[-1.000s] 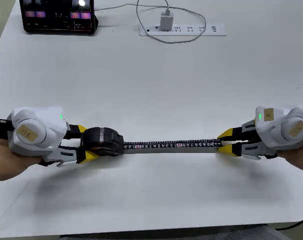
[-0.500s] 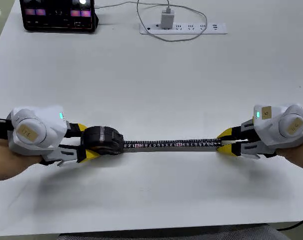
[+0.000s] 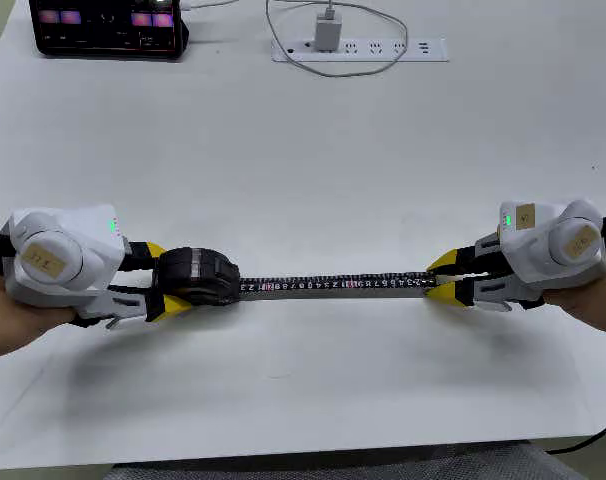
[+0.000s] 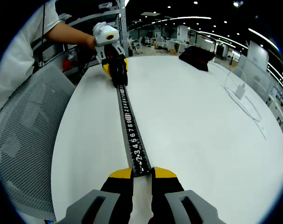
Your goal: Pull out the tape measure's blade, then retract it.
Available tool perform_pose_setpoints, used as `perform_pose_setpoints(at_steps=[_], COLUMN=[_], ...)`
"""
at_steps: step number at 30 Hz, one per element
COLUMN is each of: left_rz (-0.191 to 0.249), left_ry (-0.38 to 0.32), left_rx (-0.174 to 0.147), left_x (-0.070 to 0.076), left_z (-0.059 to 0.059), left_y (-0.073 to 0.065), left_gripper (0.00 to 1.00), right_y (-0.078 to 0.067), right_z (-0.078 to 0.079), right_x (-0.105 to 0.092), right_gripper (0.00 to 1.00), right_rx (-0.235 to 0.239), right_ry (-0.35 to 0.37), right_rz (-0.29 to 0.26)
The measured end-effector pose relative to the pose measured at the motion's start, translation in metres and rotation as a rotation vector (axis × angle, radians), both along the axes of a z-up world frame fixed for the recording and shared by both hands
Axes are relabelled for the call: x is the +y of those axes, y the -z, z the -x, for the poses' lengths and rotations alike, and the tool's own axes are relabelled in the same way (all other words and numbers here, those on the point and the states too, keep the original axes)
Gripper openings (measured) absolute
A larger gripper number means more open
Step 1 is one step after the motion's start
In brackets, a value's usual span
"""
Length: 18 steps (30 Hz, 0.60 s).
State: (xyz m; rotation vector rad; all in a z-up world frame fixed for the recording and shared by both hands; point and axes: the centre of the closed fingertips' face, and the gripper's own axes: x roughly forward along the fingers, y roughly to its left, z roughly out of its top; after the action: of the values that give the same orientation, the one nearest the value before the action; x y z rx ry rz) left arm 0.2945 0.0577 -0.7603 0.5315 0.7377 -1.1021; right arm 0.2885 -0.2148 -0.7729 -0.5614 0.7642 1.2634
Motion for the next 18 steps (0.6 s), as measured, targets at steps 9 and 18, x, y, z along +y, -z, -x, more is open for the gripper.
perform_pose_setpoints(at_steps=[9, 18], left_rz=[-0.007, 0.014], left_ry=[-0.011, -0.053], left_rx=[-0.005, 0.015], left_x=[0.0003, 0.0014], left_z=[-0.0001, -0.0014], left_y=[-0.0003, -0.0041], left_gripper=[0.28, 0.31], right_y=[0.0004, -0.0006], right_z=[0.0006, 0.0037], right_x=[0.0006, 0.0001], right_gripper=[0.12, 0.12], right_rx=[0.011, 0.016], right_ry=[0.015, 0.025], right_rz=[-0.014, -0.026])
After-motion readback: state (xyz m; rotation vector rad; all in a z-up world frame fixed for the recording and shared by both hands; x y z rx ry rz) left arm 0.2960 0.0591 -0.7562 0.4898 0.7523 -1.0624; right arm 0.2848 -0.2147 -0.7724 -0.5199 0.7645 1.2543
